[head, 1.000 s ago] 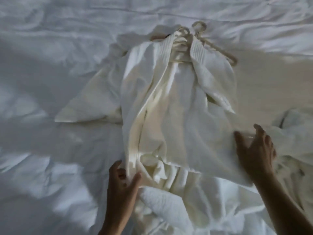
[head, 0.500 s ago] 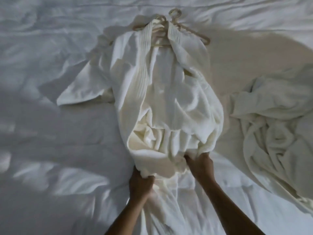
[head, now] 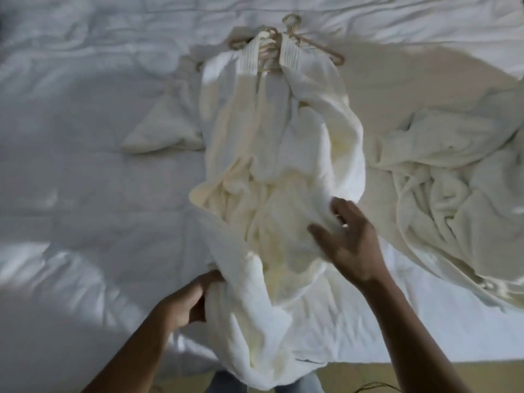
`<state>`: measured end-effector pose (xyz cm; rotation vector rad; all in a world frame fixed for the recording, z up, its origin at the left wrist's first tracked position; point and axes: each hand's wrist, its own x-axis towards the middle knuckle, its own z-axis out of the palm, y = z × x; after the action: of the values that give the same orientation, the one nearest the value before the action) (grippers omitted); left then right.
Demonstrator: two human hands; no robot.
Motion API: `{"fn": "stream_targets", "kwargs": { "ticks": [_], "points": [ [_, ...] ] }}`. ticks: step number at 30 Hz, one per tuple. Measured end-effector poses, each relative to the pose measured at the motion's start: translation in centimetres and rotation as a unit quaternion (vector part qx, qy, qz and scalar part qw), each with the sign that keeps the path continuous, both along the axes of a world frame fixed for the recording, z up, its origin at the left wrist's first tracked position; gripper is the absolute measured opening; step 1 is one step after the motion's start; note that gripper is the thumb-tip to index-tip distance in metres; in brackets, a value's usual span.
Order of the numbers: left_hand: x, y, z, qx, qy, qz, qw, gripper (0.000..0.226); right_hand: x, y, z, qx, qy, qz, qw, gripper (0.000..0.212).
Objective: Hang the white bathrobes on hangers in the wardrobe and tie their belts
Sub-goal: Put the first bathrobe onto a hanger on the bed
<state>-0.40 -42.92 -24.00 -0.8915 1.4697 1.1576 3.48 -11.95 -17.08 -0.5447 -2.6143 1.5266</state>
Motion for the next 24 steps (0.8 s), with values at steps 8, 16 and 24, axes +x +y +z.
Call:
{"fn": "stream_targets", "kwargs": {
  "ticks": [8, 16, 24],
  "points": [
    [2.2, -3.8, -4.8, -0.088, 0.216, 0.004, 0.972, 0.046, 5.4, -2.8, -11.0, -0.163, -0.207, -0.243, 0.933, 0.088],
    [2.9, 1.7, -3.0, -0.013, 0.212, -0.050, 0.976, 0.044, 3.4, -9.6, -10.5, -0.250, -0.257, -0.077, 0.930, 0.062],
    [2.7, -9.0, 2.0, 0.077, 0.102, 0.075, 0.989, 0.045, 20.4, -2.1, -6.4, -0.423, -0.399, -0.070, 0.811, 0.062]
  ]
}}
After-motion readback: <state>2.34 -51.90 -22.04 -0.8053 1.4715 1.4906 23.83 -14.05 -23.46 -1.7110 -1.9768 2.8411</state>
